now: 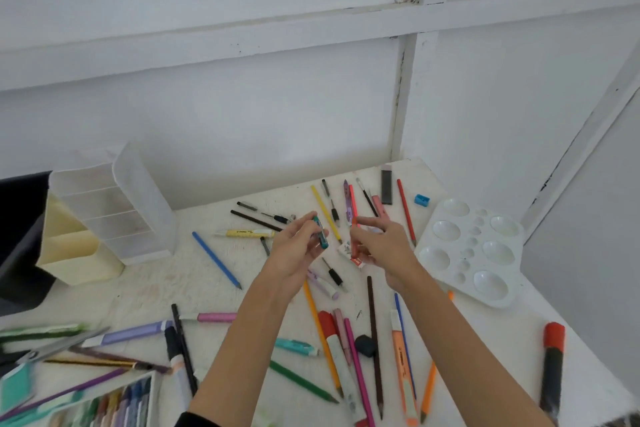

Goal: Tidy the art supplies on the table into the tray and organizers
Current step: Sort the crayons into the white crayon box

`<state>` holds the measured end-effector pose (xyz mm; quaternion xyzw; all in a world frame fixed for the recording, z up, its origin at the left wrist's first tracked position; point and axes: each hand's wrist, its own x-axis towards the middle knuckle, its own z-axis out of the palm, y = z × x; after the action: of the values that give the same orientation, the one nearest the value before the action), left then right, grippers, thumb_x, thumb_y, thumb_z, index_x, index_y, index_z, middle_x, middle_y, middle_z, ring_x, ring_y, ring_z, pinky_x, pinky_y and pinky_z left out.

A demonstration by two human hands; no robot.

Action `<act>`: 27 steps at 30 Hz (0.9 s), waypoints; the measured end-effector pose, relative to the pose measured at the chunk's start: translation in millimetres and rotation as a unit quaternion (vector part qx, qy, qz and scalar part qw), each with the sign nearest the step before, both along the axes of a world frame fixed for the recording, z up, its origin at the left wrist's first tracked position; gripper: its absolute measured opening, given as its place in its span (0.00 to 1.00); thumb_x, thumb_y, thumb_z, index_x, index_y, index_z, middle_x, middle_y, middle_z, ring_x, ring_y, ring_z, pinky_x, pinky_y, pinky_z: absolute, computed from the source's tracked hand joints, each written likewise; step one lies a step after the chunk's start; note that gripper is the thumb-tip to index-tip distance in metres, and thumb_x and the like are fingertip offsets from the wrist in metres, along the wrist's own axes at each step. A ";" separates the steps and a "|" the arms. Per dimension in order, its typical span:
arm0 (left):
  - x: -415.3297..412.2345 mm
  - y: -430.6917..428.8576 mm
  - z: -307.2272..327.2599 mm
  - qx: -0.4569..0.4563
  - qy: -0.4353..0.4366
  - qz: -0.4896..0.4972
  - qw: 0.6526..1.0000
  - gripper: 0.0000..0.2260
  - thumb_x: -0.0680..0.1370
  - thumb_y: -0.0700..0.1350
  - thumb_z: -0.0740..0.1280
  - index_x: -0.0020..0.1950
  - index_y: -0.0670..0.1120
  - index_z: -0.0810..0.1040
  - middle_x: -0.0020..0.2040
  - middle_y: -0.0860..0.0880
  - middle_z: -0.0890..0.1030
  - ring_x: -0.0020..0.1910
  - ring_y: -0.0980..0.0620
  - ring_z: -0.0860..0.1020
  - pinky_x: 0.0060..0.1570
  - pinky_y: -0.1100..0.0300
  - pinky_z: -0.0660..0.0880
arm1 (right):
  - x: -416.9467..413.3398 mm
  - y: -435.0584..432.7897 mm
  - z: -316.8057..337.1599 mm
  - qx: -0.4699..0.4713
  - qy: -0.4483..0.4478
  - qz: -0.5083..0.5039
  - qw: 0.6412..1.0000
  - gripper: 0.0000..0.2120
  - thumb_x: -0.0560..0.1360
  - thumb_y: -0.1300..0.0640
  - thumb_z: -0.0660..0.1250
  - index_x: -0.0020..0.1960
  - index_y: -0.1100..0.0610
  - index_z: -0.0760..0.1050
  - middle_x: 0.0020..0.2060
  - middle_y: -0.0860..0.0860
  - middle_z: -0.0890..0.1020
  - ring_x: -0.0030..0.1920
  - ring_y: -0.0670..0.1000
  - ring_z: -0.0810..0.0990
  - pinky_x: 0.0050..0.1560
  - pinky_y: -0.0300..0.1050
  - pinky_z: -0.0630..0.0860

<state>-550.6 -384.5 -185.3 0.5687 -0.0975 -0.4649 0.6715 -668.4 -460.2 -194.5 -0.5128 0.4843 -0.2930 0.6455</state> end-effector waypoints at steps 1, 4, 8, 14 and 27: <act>1.1 12.8 0.4 0.003 -0.005 -0.003 1.000 0.13 0.77 0.35 0.63 0.61 0.42 0.75 0.43 0.45 0.79 0.38 0.55 0.77 0.34 0.66 0.76 | 1.1 15.0 3.1 0.010 -0.011 0.015 1.000 0.13 0.72 0.63 0.69 0.55 0.55 0.77 0.35 0.54 0.81 0.31 0.48 0.78 0.36 0.40 0.79; 6.4 55.8 1.8 0.009 -0.011 -0.015 1.000 0.13 0.77 0.35 0.64 0.61 0.44 0.76 0.44 0.46 0.82 0.38 0.56 0.78 0.35 0.65 0.76 | 9.2 61.4 3.9 0.021 -0.014 0.041 0.999 0.10 0.72 0.61 0.70 0.53 0.55 0.78 0.33 0.54 0.81 0.30 0.48 0.78 0.34 0.41 0.79; 19.7 118.9 0.4 0.000 -0.024 -0.011 1.000 0.15 0.75 0.35 0.68 0.60 0.44 0.77 0.45 0.46 0.83 0.38 0.54 0.79 0.39 0.63 0.76 | 22.3 124.4 -0.9 0.017 -0.035 0.088 0.995 0.15 0.72 0.65 0.70 0.58 0.57 0.76 0.34 0.56 0.80 0.32 0.50 0.79 0.36 0.42 0.80; 36.4 211.1 -9.0 -0.014 -0.062 -0.003 0.998 0.15 0.75 0.37 0.68 0.61 0.46 0.77 0.46 0.44 0.82 0.42 0.54 0.81 0.40 0.63 0.77 | 37.0 211.1 -6.8 -0.003 -0.066 0.155 0.986 0.18 0.71 0.68 0.68 0.58 0.56 0.75 0.29 0.52 0.80 0.32 0.51 0.79 0.38 0.43 0.81; 61.6 356.2 -28.3 0.055 -0.216 0.100 0.970 0.15 0.76 0.33 0.66 0.59 0.48 0.77 0.48 0.44 0.80 0.46 0.50 0.81 0.38 0.62 0.78 | 75.0 332.2 -23.1 -0.084 -0.062 0.188 0.977 0.16 0.71 0.67 0.70 0.56 0.54 0.75 0.35 0.53 0.83 0.37 0.57 0.84 0.40 0.53 0.82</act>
<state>-489.1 -28.3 -213.7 0.6983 -0.1572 -0.2662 0.6456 -593.4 -128.1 -217.6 -0.6279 0.3120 -0.2366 0.6726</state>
